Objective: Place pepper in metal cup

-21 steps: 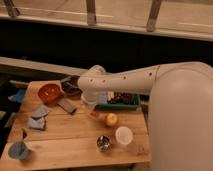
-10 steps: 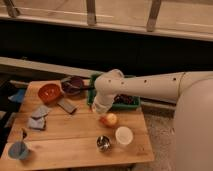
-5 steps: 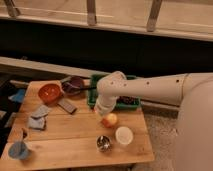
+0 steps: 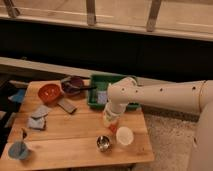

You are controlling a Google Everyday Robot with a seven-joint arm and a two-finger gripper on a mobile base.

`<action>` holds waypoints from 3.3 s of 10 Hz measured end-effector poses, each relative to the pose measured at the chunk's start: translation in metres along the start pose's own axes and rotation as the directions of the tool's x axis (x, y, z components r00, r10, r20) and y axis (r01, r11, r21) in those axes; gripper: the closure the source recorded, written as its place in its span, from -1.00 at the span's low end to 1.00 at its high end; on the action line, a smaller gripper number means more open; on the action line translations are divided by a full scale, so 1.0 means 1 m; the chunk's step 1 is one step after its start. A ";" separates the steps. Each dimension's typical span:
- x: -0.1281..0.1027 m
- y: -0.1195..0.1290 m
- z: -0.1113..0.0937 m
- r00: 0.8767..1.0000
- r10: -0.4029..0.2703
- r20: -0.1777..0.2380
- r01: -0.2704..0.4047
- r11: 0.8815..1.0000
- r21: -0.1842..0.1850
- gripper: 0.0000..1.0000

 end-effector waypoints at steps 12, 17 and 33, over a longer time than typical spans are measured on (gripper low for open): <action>0.027 0.050 0.006 1.000 -0.027 0.010 0.028 0.998 -0.064 1.00; 0.049 0.060 0.014 1.000 -0.006 0.011 0.007 0.994 -0.108 1.00; 0.049 0.078 0.020 0.998 -0.058 0.008 0.059 0.984 -0.169 -0.49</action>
